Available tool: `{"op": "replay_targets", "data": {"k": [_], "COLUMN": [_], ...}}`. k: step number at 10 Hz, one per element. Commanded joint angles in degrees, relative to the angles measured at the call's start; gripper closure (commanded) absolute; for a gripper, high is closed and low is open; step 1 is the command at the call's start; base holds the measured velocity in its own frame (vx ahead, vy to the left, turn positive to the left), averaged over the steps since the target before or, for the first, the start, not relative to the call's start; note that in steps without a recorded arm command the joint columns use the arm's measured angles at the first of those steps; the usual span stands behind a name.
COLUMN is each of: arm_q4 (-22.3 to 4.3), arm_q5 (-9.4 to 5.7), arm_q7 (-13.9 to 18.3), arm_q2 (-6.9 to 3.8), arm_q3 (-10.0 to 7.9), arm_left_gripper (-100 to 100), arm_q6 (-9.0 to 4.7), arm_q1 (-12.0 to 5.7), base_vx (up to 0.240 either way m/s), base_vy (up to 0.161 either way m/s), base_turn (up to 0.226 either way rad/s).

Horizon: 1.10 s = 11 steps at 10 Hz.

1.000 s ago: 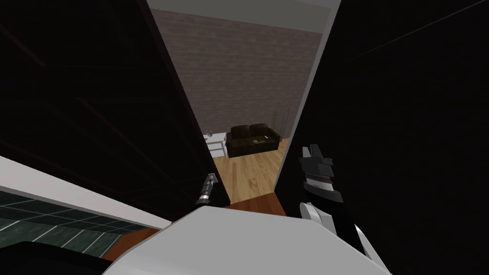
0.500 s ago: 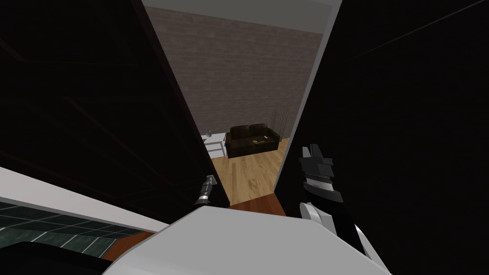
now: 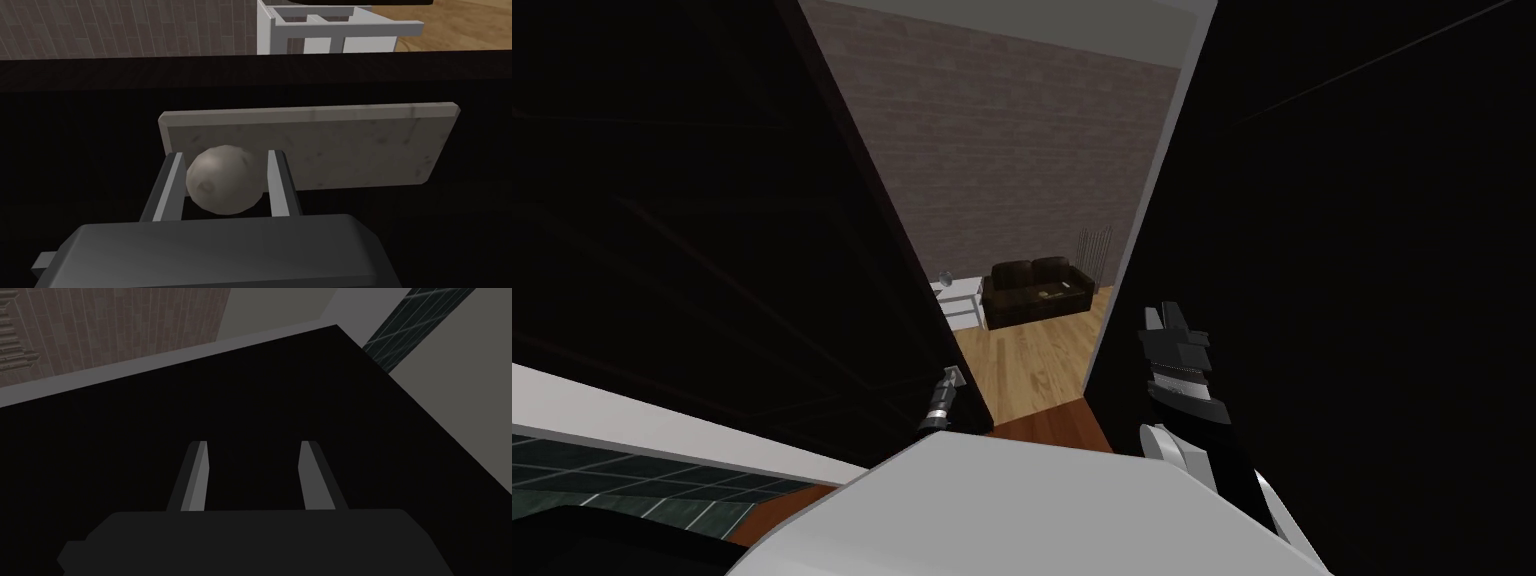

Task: Pull the door open

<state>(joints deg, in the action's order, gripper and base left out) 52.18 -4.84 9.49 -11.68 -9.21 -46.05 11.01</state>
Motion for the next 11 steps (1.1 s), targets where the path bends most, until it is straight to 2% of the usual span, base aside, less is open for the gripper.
{"op": "replay_targets", "data": {"k": [1,6,7,8,9,10,11], "arm_q4": [0.0,0.4,0.5,0.5,0.6,0.7,0.8], "arm_q5": [0.37,1.59,1.74,1.65,2.10,2.22,2.60], "arm_q7": [0.8,4.2,4.6,4.2,5.2,5.4,6.3], "arm_q2": [-0.41,-2.82,-3.11,-2.84,-3.48,-3.70,-4.44], "arm_q3": [0.79,3.37,3.68,3.49,4.33,4.54,5.22], "arm_left_gripper": [100,100,100,100,100,100,100], "arm_q6": [-0.50,-2.56,-2.82,-2.38,-3.47,-3.82,-5.02], "arm_q1": [0.72,2.76,3.01,2.94,4.07,4.35,5.32], "base_vx": [-0.167,-0.216,-0.227,-0.108,-0.143,-0.216,-0.233], "base_vy": [0.034,0.018,0.015,0.005,0.009,0.024,0.079], "base_turn": [-0.099,-0.116,-0.097,-0.022,-0.118,-0.121,-0.151]}}
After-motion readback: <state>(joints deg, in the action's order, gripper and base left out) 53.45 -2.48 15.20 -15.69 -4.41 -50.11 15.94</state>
